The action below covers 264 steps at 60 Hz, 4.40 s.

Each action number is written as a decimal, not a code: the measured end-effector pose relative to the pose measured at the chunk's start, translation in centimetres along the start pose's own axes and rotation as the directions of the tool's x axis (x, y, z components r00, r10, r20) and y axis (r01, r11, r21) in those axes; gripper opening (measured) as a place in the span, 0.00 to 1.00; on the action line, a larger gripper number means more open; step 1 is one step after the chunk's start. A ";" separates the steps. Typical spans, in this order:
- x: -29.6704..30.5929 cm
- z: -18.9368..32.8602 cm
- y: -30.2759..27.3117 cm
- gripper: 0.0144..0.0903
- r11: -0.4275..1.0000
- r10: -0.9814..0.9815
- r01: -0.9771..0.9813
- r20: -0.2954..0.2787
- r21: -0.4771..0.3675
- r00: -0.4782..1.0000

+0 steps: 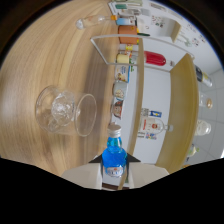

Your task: Make me a cup of Mount Fuji.

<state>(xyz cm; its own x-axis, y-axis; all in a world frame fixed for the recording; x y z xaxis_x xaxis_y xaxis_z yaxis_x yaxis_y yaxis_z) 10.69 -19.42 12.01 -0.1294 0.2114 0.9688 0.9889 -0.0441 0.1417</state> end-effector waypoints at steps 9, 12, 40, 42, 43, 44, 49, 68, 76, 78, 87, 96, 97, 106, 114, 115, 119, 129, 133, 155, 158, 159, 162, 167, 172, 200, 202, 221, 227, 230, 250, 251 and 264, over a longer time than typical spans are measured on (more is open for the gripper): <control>0.0 0.5 0.1 0.27 0.980 -0.200 0.200 -0.019 -0.009 0.980; 0.1 0.6 0.5 0.28 0.973 -0.229 0.229 -0.019 -0.020 0.973; 8.4 -3.6 1.1 0.28 0.761 0.643 -0.640 0.005 0.108 0.766; 9.1 -4.0 1.6 0.28 0.678 0.728 -0.725 0.021 0.124 0.685; 9.3 -4.2 1.9 0.28 0.631 0.768 -0.764 0.033 0.131 0.640; 9.5 -4.4 2.1 0.28 0.585 0.803 -0.800 0.046 0.137 0.595; 8.9 -4.6 3.9 0.28 0.386 0.911 -0.915 0.103 0.118 0.398; -4.7 -1.7 12.7 0.28 0.004 0.997 -0.984 0.082 -0.178 -0.011; -9.3 -0.7 14.4 0.28 -0.026 0.996 -0.961 0.074 -0.274 -0.048; -9.8 -0.7 14.4 0.28 -0.033 0.995 -0.957 0.080 -0.290 -0.058; -11.9 -0.1 14.7 0.28 -0.037 0.993 -0.940 0.095 -0.340 -0.074; -12.5 -0.1 14.5 0.29 -0.054 0.989 -0.927 0.105 -0.370 -0.100; -12.7 -0.1 14.5 0.29 -0.055 0.990 -0.925 0.103 -0.375 -0.101; -13.2 -0.8 14.6 0.30 -0.072 0.989 -0.913 0.088 -0.402 -0.117; -13.9 -1.5 14.9 0.32 -0.068 0.991 -0.903 0.074 -0.423 -0.109; -13.9 -1.6 14.9 0.34 -0.069 0.991 -0.902 0.072 -0.426 -0.110; -13.9 -2.2 14.8 0.51 -0.088 0.989 -0.892 0.065 -0.443 -0.129; -11.3 -4.0 15.2 0.93 -0.147 0.988 -0.896 -0.013 -0.419 -0.155; -9.6 -4.9 14.2 0.93 -0.160 0.986 -0.904 -0.023 -0.397 -0.165; -4.6 -8.9 1.2 0.93 -0.149 0.988 -0.921 -0.011 -0.361 -0.155; -4.5 -8.9 -1.0 0.93 -0.154 0.986 -0.916 -0.001 -0.369 -0.165; -4.3 -8.8 -1.6 0.94 -0.153 0.986 -0.916 0.002 -0.370 -0.166; -3.6 -8.8 -3.2 0.93 -0.151 0.986 -0.916 0.005 -0.373 -0.165; -1.8 -9.0 -5.2 0.93 -0.136 0.989 -0.907 0.003 -0.398 -0.149; 2.3 -9.5 -7.0 0.94 -0.140 0.989 -0.915 -0.002 -0.378 -0.151; 28.0 -5.7 -12.5 0.94 -0.191 0.980 -0.981 0.049 -0.042 -0.193; 28.8 -4.7 -12.8 0.94 -0.182 0.982 -0.983 0.045 -0.032 -0.183; 30.1 2.1 -13.9 0.69 -0.160 0.986 -0.987 0.033 -0.030 -0.161; 29.8 3.1 -14.0 0.52 -0.166 0.986 -0.985 0.022 -0.048 -0.167; 29.6 3.3 -14.0 0.45 -0.168 0.986 -0.984 0.012 -0.053 -0.168; 30.4 2.4 -13.7 0.34 -0.131 0.991 -0.991 -0.018 -0.017 -0.131; 30.5 2.2 -13.7 0.34 -0.133 0.991 -0.991 -0.016 -0.014 -0.133; 32.7 -2.8 -13.0 0.34 -0.146 0.989 -0.988 0.007 0.056 -0.146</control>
<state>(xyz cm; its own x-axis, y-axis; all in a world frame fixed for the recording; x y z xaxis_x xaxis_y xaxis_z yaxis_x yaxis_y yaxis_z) -6.64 -14.65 42.37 0.9977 -0.0681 -0.0028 -0.0128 -0.1473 -0.9890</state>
